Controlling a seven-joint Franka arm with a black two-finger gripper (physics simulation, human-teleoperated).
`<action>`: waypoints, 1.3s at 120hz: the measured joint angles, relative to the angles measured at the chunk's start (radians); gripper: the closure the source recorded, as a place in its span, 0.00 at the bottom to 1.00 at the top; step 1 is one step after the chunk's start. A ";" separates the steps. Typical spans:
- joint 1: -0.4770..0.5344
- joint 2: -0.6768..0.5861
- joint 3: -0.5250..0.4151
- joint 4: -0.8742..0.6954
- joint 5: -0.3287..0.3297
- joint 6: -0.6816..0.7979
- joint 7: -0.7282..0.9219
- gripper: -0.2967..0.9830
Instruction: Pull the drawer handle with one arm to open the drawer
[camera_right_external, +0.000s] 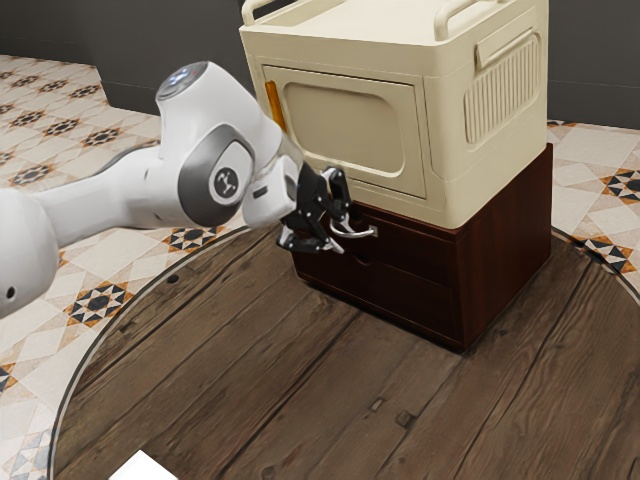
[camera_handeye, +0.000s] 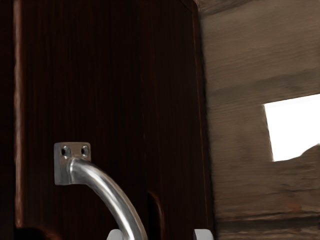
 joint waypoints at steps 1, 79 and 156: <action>0.000 0.000 0.000 0.000 0.000 0.000 0.002 0.70; -0.005 -0.334 0.003 -0.419 0.006 0.113 0.091 0.76; 0.007 -0.560 0.012 -0.649 0.008 0.136 0.121 0.76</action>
